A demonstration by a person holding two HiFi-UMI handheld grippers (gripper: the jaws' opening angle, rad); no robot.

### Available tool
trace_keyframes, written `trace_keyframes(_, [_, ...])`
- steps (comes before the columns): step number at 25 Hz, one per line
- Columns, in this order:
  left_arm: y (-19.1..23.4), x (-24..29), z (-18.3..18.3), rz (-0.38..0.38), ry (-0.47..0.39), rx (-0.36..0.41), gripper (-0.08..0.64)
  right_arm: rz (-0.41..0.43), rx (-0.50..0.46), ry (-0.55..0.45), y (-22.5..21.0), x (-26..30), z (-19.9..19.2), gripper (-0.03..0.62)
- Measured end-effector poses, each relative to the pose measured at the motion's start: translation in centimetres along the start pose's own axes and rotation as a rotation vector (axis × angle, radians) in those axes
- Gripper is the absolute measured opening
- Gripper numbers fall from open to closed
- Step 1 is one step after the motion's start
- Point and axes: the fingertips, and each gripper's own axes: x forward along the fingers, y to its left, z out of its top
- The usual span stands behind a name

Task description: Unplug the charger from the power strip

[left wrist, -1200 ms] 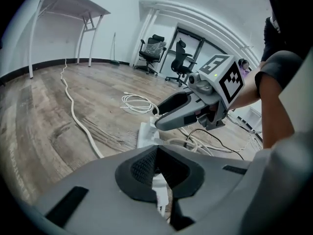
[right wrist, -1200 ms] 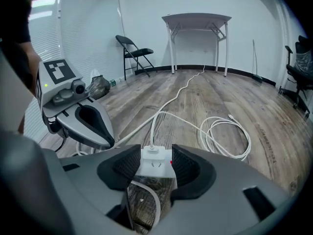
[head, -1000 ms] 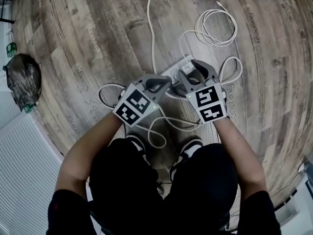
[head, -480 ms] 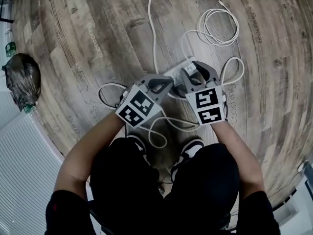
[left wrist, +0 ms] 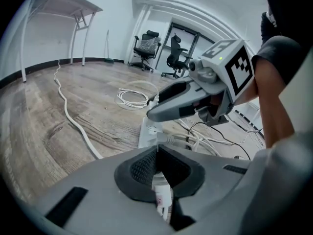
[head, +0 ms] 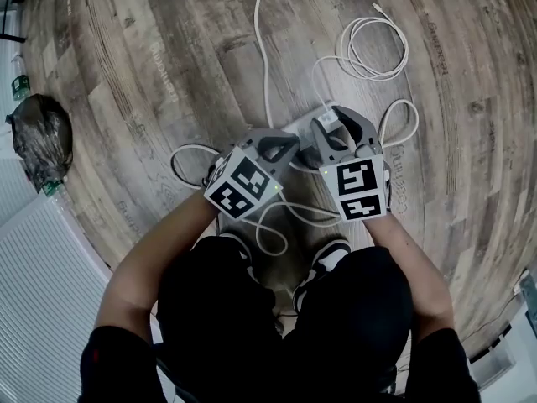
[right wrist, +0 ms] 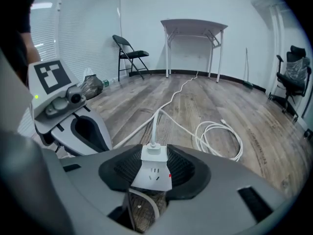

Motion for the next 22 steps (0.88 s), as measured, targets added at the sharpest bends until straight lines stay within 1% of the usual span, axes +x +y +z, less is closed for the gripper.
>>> trace_keyframes(4, [-0.1,-0.3,0.1,-0.010,-0.021,-0.032,0.018,-0.033,0.010,-0.039,-1.3,-1.6,2.1,0.169])
trace_keyframes(6, [0.1,-1.1,0.9,-0.005,-0.054,-0.073,0.018,-0.047,0.026,-0.060,-2.1,-3.4,3.2,0.169])
trace_keyframes(8, [0.0,-3.1,3.4,-0.017,-0.134,-0.139,0.018,-0.044,0.036,-0.081,-2.4,-5.9,4.8,0.169])
trace_keyframes(9, [-0.2,-4.5,4.8,-0.011,-0.169,-0.158,0.018,-0.036,0.043,-0.089,-2.4,-7.4,5.6,0.169])
trace_keyframes(11, [-0.3,-7.3,7.3,0.031,-0.207,-0.163,0.018,-0.025,0.060,-0.112,-2.5,-10.8,7.7,0.169])
trace_keyframes(13, [-0.1,-10.0,9.7,0.080,-0.223,-0.163,0.018,-0.031,0.082,-0.139,-2.9,-14.2,10.0,0.169])
trace_keyframes(15, [-0.8,-13.0,11.9,0.112,-0.235,-0.176,0.018,-0.038,0.117,-0.160,-3.0,-17.8,12.3,0.169])
trace_keyframes(19, [-4.0,-20.1,16.5,0.134,-0.252,-0.182,0.018,-0.047,0.201,-0.203,-2.2,-25.0,17.2,0.169])
trace_keyframes(22, [-7.1,-26.0,19.8,0.151,-0.258,-0.182,0.018,-0.036,0.246,-0.219,-0.5,-30.6,20.9,0.169])
